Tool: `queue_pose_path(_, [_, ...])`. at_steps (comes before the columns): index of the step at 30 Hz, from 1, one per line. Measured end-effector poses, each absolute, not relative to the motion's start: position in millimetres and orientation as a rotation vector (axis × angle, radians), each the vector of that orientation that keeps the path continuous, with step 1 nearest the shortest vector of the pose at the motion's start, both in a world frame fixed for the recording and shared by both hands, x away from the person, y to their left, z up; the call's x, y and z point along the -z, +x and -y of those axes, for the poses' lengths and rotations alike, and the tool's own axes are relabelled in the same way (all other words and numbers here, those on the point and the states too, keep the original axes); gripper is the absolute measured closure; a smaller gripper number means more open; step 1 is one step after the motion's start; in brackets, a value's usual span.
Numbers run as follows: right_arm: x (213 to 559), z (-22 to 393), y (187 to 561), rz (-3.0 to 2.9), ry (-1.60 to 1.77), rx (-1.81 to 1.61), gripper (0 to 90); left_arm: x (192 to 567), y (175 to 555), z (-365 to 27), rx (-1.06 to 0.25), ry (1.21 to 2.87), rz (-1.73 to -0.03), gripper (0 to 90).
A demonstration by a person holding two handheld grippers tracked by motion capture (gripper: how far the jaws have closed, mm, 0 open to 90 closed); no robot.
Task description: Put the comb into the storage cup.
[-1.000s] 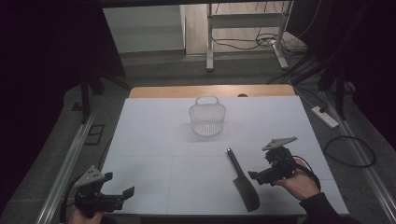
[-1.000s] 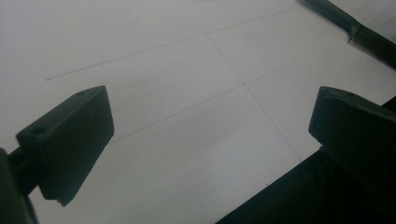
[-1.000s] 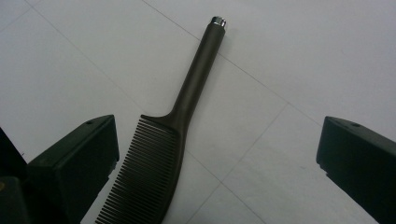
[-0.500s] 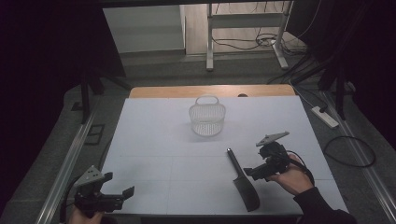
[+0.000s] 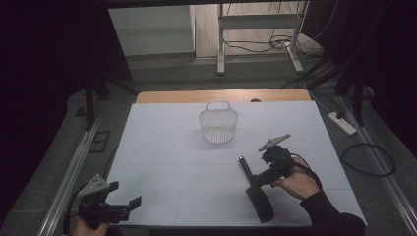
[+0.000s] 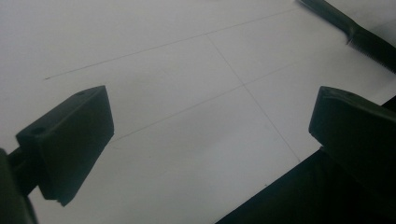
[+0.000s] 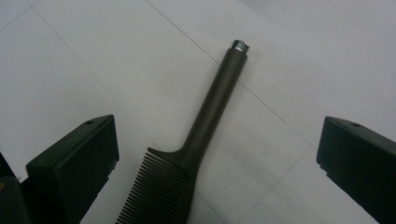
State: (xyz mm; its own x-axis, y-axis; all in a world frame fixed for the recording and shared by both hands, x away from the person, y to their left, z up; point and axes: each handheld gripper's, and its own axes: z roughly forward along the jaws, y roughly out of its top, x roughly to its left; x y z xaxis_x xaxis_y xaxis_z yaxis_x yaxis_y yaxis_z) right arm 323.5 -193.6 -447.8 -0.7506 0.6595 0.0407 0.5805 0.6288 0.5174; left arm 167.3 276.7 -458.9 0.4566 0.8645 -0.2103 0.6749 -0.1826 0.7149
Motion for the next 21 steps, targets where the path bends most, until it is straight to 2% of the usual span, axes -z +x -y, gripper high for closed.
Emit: queue_pose_path(21, [454,163,336,-2.772,0.963,-0.709,0.0,459,168,-276,-0.309,1.932,-1.288,0.6])
